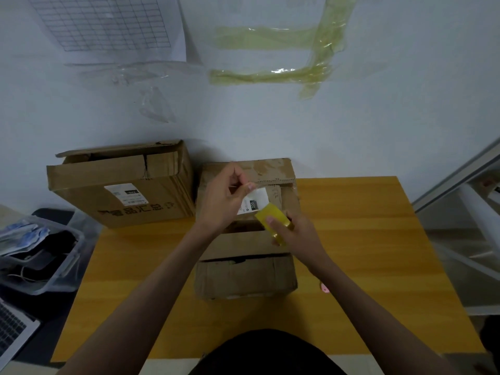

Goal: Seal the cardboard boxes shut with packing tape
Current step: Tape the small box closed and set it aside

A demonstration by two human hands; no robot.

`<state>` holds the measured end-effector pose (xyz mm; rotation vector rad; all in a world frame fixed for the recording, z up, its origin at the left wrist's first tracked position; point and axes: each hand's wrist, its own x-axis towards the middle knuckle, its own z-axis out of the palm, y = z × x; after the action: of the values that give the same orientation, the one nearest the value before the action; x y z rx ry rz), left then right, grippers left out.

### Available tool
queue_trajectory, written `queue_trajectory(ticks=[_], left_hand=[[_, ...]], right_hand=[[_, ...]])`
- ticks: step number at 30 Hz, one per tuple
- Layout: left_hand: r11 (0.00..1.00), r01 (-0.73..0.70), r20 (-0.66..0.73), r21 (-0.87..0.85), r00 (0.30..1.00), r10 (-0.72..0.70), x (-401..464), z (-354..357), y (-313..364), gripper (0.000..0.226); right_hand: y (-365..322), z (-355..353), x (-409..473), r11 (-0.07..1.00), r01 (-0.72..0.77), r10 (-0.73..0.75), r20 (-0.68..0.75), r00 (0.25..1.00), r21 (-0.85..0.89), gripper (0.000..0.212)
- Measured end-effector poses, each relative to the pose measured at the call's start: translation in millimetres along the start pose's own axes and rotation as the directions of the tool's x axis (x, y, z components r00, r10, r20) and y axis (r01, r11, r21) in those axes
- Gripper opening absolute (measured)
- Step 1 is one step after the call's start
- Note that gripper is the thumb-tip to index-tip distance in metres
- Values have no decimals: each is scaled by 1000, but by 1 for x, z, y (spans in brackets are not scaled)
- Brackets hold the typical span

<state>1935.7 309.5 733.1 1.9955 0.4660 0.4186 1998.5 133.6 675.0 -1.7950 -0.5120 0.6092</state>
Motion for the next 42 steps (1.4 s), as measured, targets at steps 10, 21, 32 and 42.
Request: queue_trajectory(ticks=[10, 21, 32, 42], left_hand=[[993, 104, 65, 59, 992, -108, -1, 0, -10, 31], [981, -108, 64, 162, 993, 99, -18, 15, 16, 32], [993, -83, 4, 82, 997, 83, -29, 20, 16, 28], [996, 5, 181, 87, 983, -20, -27, 22, -7, 25]], right_hand=[[32, -1, -25, 982, -46, 80, 179, 981, -181, 24], [28, 0, -24, 962, -41, 25, -62, 998, -268, 25], [27, -13, -30, 914, -218, 179, -141, 974, -341, 43], [39, -42, -67, 941, -297, 298, -18, 954, -164, 32]])
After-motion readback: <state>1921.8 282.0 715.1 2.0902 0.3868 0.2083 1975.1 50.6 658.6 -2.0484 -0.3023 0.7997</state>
